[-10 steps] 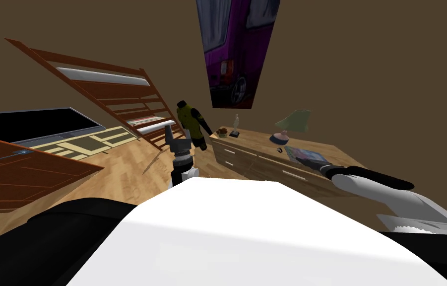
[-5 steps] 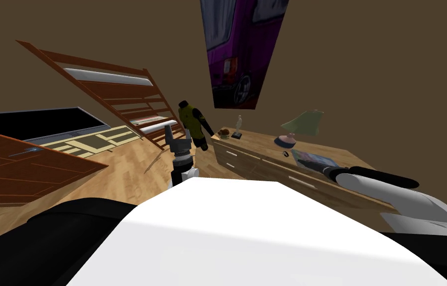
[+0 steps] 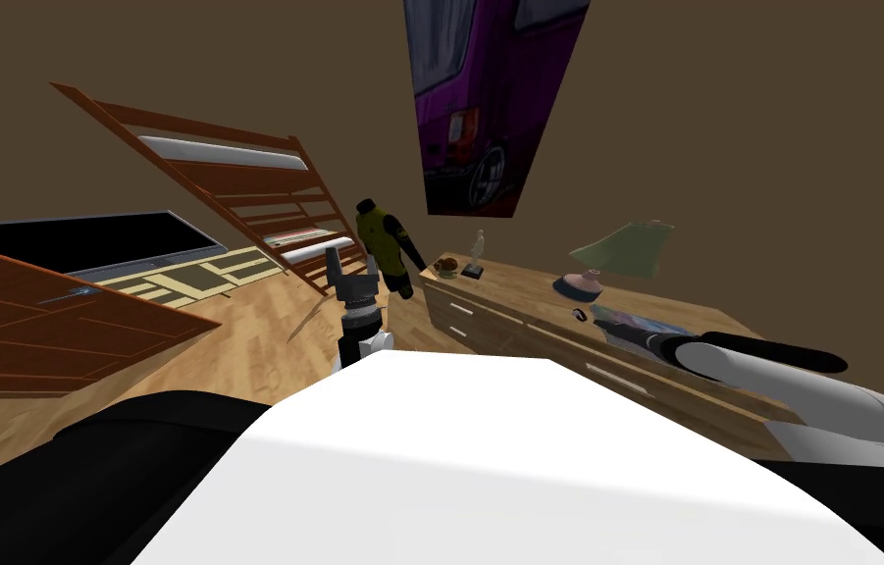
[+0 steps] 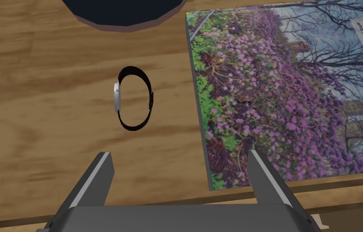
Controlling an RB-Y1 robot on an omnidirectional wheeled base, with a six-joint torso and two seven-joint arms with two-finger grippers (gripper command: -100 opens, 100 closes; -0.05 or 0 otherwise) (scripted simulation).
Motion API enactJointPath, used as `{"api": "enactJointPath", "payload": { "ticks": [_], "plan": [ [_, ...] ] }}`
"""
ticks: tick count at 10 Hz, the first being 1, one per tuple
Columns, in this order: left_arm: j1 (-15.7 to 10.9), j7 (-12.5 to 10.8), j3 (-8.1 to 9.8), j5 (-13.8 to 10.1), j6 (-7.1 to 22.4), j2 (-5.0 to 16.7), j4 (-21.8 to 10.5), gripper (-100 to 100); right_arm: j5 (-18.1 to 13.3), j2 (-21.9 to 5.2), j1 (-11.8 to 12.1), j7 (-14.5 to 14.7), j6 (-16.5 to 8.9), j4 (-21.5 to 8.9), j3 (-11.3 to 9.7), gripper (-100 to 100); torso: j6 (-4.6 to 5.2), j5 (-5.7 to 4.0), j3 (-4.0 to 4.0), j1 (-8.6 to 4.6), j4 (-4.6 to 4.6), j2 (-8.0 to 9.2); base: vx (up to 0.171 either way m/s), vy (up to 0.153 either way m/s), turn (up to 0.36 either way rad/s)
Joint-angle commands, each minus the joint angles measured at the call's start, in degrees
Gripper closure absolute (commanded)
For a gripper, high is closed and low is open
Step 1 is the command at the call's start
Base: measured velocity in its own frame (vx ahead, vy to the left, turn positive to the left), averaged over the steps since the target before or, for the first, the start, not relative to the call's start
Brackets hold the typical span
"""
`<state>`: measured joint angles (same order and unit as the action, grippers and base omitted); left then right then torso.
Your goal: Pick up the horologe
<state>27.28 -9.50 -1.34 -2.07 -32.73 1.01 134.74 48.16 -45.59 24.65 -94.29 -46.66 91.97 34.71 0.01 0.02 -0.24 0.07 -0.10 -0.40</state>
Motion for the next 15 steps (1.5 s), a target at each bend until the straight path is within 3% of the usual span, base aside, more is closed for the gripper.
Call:
{"api": "enactJointPath", "payload": {
  "ticks": [1,6,7,8,9,10,11,15],
  "plan": [
    [0.0,0.0,0.0,0.0,0.0,0.0,0.0,0,0.3,-0.2,-0.8,-1.7,-2.7,-1.3,0.4,-100,0.0,0.0,0.0,0.0,0.0,0.0,0.075,0.017,0.065],
    [0.0,0.0,0.0,0.0,0.0,0.0,0.0,0,1.3,-0.1,-2.6,-6.4,-9.6,-4.8,1.8,-100,0.0,0.0,-0.02,-0.03,-0.01,-0.04,0.117,0.002,0.062],
    [0.0,0.0,0.0,0.0,0.0,0.0,0.0,0,1.3,-0.2,-2.3,-5.8,-8.8,-4.3,1.8,-100,0.0,-0.02,0.01,-0.11,0.0,0.02,0.042,-0.013,0.016],
    [0.0,0.0,0.0,0.0,0.0,0.0,0.0,0,1.3,-0.2,-2.4,-6.0,-9.1,-4.3,1.8,0,0.03,-0.02,0.11,-0.09,0.04,0.2,0.009,-0.002,0.0],
    [0.0,0.0,0.0,0.0,0.0,0.0,0.0,0,0.7,1.1,-3.2,-4.5,-7.6,-6.0,1.3,-100,0.03,-0.01,0.2,-0.06,0.08,0.34,0.035,-0.029,0.007],
    [0.0,0.0,0.0,0.0,0.0,0.0,0.0,0,0.8,0.5,-3.1,-5.4,-8.4,-5.4,1.4,-100,0.02,-0.04,0.18,-0.14,0.07,0.31,0.021,-0.018,0.007],
    [0.0,0.0,0.0,0.0,0.0,0.0,0.0,0,0.8,0.6,-3.2,-5.2,-8.2,-5.6,1.3,100,0.03,-0.03,0.21,-0.11,0.08,0.36,0.0,0.0,0.0],
    [0.0,0.0,0.0,0.0,0.0,0.0,0.0,0,0.8,0.6,-3.2,-5.2,-8.2,-5.6,1.3,100,0.04,-0.01,0.27,-0.04,0.11,0.45,0.0,0.0,0.0]
  ]
}}
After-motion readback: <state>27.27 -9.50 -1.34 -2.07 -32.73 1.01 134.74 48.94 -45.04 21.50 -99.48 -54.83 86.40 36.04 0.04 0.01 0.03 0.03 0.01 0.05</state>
